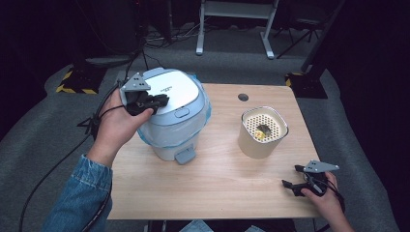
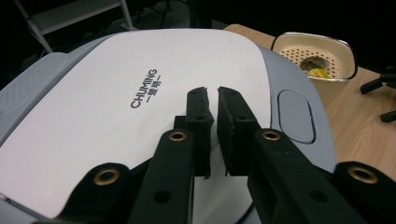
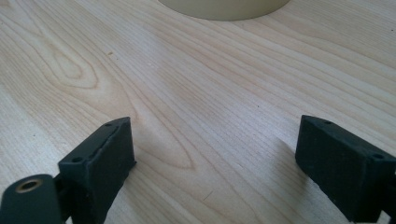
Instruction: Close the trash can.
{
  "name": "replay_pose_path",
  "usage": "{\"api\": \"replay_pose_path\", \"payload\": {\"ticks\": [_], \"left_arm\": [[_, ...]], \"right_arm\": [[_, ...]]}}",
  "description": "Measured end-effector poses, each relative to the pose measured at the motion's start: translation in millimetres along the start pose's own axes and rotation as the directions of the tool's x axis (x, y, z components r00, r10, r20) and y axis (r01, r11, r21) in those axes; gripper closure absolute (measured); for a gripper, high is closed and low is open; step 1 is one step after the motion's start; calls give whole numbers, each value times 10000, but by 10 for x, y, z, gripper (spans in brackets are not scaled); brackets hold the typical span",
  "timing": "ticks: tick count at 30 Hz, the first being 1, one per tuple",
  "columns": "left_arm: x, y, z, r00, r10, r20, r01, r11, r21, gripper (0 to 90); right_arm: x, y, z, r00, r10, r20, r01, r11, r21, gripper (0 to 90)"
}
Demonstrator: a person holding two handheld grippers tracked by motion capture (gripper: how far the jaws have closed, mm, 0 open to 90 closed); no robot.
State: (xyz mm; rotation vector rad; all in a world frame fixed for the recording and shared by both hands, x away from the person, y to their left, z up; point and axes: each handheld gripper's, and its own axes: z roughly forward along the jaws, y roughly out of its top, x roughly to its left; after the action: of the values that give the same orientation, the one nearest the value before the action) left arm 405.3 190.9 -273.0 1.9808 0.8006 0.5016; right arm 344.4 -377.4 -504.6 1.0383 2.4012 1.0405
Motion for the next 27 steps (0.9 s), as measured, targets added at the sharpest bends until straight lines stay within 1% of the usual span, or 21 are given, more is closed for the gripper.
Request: {"api": "replay_pose_path", "payload": {"ticks": [2, 3, 4, 8, 9, 11, 12, 13, 14, 15, 16, 17, 18, 19, 20, 21, 23, 24, 25, 26, 27], "left_arm": [[-4, 7, 5, 10000, 67, 10, -67, 10000, 45, 848], [-9, 8, 13, 10000, 21, 40, -21, 10000, 21, 864], [-2, 13, 24, 9999, 141, 95, -141, 9999, 5, 886], [-6, 25, 35, 9998, 88, 165, -89, 9999, 60, 898], [-6, 40, 42, 9996, 129, 256, -133, 9998, 131, 898], [-10, 48, 43, 9996, 135, 244, -140, 9997, 198, 898], [-21, 74, 46, 9996, 211, 179, -218, 9990, 386, 899], [-21, 74, 46, 9996, 211, 179, -218, 9990, 386, 900], [-29, 71, 68, 9993, 242, 286, -257, 9983, 530, 900], [-57, 64, 127, 9916, -202, 1277, 160, 9993, 333, 900], [-85, 57, 167, 9836, -341, 1773, 302, 9992, 245, 900], [-110, 61, 190, 9869, -138, 1607, 121, 9999, 116, 900], [-110, 61, 190, 9869, -138, 1607, 121, 9999, 116, 900], [-133, 84, 199, 9894, -111, 1448, 88, 9998, 161, 900], [-133, 84, 199, 9894, -111, 1448, 88, 9998, 161, 876], [-140, 95, 199, 9897, -208, 1414, 187, 9997, 157, 876], [-160, 122, 184, 9910, -351, 1291, 329, 9993, 186, 660], [-168, 129, 165, 9911, -377, 1274, 375, 9993, 35, 621], [-171, 133, 143, 9908, -378, 1302, 419, 9987, -291, 590], [-171, 133, 143, 9908, -378, 1302, 419, 9987, -291, 564], [-170, 140, 92, 9892, -318, 1430, 419, 9968, -676, 564]], "right_arm": [[0, 0, 0, 10000, 0, 8, 0, 10000, -1, 116], [0, 0, 0, 10000, 4, 1, -4, 10000, 0, 116], [0, 0, 0, 10000, 2, 0, -2, 10000, -1, 116], [0, 0, 0, 10000, 0, 9, 0, 10000, 2, 116], [0, 0, 0, 10000, 3, 1, -3, 10000, -2, 116], [0, 0, 0, 10000, 0, 8, 0, 10000, 2, 116], [1, 0, 0, 10000, 2, 7, -2, 10000, 1, 116], [0, 0, 0, 10000, 2, 6, -2, 10000, -2, 116], [1, 0, 0, 10000, 3, 6, -3, 10000, 0, 116], [0, 0, 0, 10000, 6, 0, -6, 10000, -5, 116], [1, 0, 0, 10000, 1, 11, -1, 10000, 2, 116], [1, 0, 1, 10000, 1, 5, -1, 10000, -8, 116], [1, 0, 1, 10000, 1, 5, -1, 10000, -8, 116], [1, 0, 0, 10000, 2, 3, -2, 10000, -3, 116], [1, 0, 0, 10000, 2, 3, -2, 10000, -3, 116], [1, 0, 0, 10000, 1, 9, -1, 10000, 0, 116], [0, 0, 0, 10000, 6, -2, -6, 10000, 2, 116], [0, 0, 0, 10000, 6, 0, -6, 10000, -3, 116], [1, 0, 0, 10000, 6, 0, -6, 10000, -2, 116], [1, 0, 0, 10000, 6, 0, -6, 10000, -2, 116], [0, 1, -1, 10000, 0, 7, 0, 10000, 7, 116]]}}
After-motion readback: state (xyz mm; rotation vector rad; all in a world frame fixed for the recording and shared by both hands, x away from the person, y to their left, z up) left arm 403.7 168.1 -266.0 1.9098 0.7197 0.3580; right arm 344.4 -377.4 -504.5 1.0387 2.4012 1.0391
